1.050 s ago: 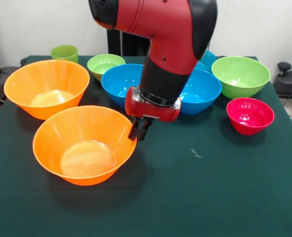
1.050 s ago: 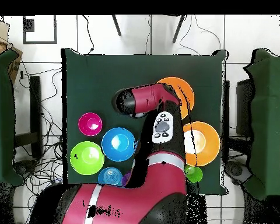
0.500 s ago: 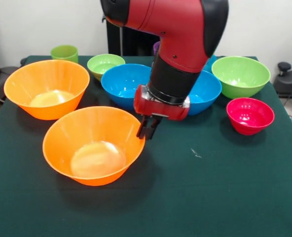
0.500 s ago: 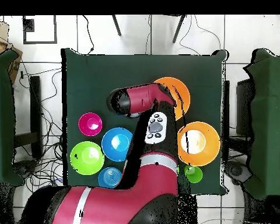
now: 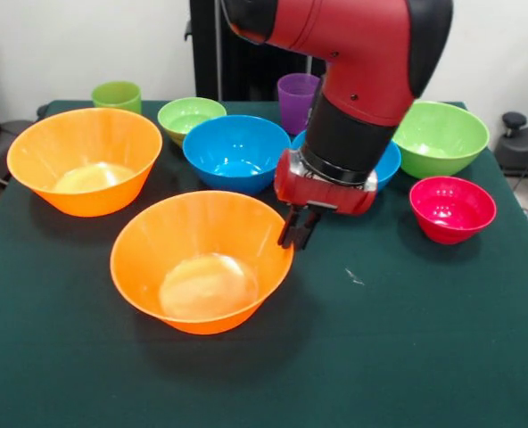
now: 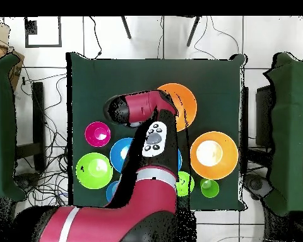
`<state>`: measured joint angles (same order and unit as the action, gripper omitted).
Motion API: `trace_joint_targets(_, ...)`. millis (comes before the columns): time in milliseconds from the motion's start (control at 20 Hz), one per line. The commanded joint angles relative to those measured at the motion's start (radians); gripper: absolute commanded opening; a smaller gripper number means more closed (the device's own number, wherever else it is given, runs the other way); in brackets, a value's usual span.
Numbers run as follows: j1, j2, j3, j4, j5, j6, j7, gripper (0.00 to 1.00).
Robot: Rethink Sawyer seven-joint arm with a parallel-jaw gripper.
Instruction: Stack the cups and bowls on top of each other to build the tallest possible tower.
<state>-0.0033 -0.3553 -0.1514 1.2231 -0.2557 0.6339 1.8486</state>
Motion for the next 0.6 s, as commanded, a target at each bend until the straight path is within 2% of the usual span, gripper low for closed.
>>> trace_joint_targets(50, 0.037, 0.037, 0.027, 0.001, 0.050, 0.014, 0.217, 0.00)
trace_joint_targets(600, 0.068, 0.049, 0.002, -0.002, 0.076, 0.004, 0.246, 0.00)
